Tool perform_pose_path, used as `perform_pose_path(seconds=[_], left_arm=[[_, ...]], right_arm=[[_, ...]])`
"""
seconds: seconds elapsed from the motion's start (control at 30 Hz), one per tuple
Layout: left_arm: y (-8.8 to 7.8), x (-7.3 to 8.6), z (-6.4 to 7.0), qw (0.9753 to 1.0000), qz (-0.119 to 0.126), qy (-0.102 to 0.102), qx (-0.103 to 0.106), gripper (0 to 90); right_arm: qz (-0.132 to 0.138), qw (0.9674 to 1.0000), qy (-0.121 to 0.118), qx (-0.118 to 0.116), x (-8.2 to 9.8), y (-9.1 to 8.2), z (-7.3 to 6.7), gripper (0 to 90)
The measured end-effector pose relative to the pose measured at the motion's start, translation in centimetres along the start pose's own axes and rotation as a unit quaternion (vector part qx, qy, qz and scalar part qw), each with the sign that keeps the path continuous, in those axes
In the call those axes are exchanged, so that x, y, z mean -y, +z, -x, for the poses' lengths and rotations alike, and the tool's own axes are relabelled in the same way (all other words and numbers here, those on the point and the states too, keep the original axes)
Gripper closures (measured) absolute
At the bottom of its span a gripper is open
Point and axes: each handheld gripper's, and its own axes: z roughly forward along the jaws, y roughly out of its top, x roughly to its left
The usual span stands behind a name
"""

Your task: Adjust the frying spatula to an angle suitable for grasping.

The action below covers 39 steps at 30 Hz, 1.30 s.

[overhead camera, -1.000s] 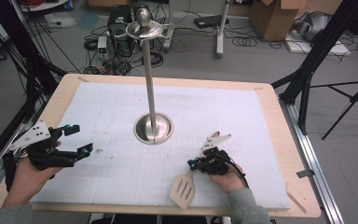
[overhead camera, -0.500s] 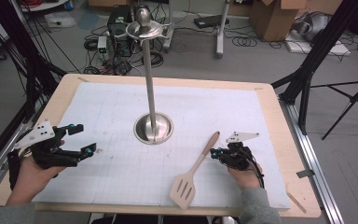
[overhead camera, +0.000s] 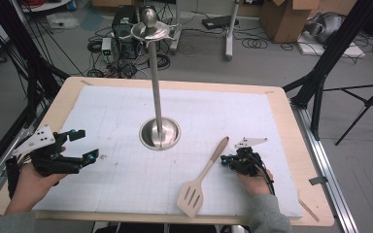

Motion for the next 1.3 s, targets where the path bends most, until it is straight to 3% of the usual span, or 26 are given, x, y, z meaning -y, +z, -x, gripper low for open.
perform_pose_path(seconds=[0.4,0.73,1.3], left_arm=[[-0.3,0.2,0.0,1.0000,-0.002,-0.001,-0.003,13.0],[-0.5,0.3,0.0,1.0000,-0.002,-0.002,-0.006,13.0],[-1.1,0.5,-0.1,0.9999,-0.002,-0.005,-0.014,13.0]], right_arm=[[0.004,0.9999,0.007,-0.010,-0.1,0.4,0.3,89.6],[0.007,1.0000,0.002,-0.005,-0.4,0.8,0.1,89.5],[0.029,0.9995,0.002,-0.008,-1.0,1.5,-0.1,89.5]])
